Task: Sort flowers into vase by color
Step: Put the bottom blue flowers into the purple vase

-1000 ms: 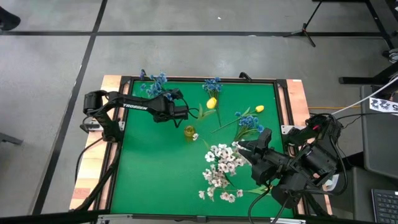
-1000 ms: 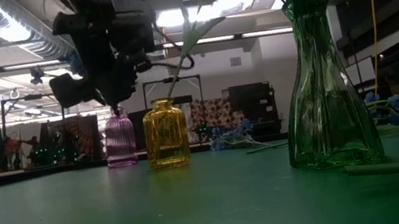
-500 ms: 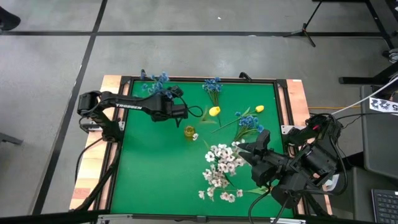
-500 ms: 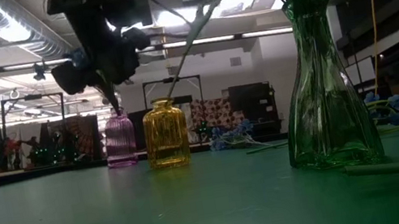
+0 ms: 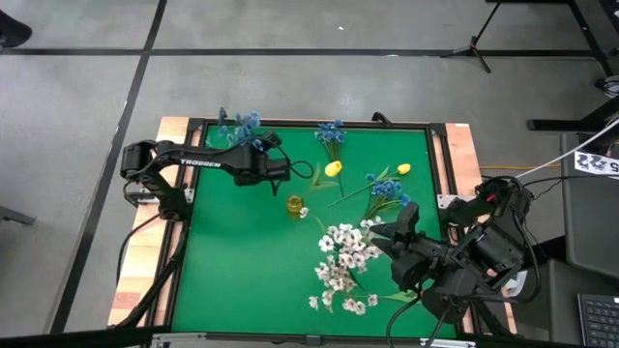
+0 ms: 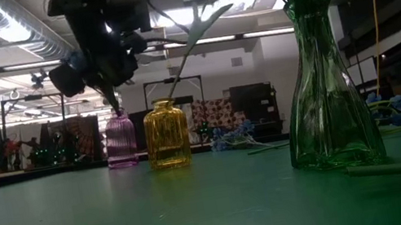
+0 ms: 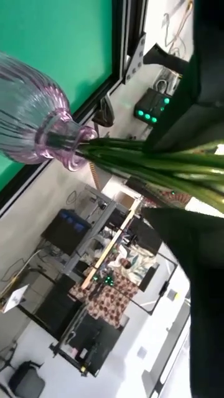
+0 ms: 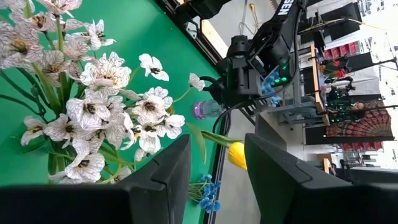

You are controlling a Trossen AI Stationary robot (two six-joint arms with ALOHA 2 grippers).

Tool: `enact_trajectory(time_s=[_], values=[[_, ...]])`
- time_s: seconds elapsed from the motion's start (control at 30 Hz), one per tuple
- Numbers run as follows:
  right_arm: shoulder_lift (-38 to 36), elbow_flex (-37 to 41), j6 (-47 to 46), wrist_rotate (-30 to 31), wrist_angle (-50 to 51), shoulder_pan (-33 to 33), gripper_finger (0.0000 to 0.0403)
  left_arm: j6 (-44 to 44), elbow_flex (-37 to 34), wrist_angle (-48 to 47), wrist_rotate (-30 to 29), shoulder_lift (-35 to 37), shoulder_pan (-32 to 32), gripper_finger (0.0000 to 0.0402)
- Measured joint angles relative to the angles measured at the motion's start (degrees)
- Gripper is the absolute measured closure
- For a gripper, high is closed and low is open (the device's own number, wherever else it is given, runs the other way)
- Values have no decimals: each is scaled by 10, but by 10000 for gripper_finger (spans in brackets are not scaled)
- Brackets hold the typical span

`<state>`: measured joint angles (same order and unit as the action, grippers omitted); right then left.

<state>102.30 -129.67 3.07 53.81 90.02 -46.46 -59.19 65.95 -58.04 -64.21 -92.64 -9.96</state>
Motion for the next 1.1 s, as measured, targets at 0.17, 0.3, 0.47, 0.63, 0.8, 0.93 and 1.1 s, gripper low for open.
enact_trajectory(time_s=[0.17,0.3,0.47,0.63,0.8,0.93,1.1], values=[[0,0,0,1,0,0,251,-17,0,1,-4,0,1,359],[0,0,-2,1,0,0,251,-10,0,1,-4,0,0,392],[0,0,-13,1,0,0,251,-24,0,1,-8,0,0,397],[0,0,-13,-1,0,0,251,-21,0,2,-12,0,0,398],[0,0,-13,-4,0,0,251,-12,0,2,-14,0,0,399],[0,0,-13,-5,0,0,251,-9,-1,3,-14,0,-2,399],[0,0,-16,-25,0,0,251,12,-1,4,-1,0,-2,382]])
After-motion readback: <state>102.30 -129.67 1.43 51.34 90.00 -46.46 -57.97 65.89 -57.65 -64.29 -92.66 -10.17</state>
